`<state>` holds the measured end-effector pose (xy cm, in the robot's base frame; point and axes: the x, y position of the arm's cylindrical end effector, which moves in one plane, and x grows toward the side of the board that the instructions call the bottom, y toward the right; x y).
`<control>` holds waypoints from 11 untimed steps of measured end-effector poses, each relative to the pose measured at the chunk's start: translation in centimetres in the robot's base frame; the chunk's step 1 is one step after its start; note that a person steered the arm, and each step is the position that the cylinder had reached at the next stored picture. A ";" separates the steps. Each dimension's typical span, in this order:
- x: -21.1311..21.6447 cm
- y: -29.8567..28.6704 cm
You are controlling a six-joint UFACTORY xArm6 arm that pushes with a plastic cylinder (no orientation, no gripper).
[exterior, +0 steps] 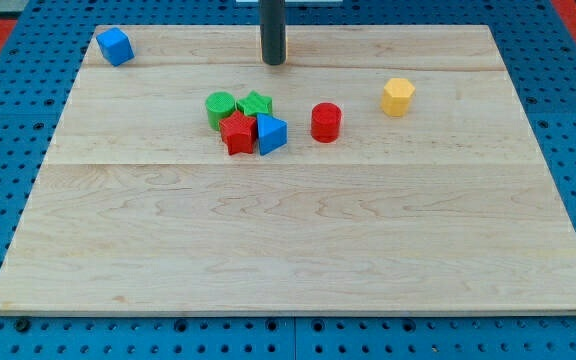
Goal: Move the green circle into the red star
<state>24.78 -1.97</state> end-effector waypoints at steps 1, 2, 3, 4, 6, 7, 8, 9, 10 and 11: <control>1.6 -0.3; 6.3 -1.8; 8.7 -8.4; 9.9 -13.5; 10.2 -17.6; 14.1 -18.4; 15.4 -15.9; 14.2 -12.2; 12.3 -11.6; 12.3 -11.6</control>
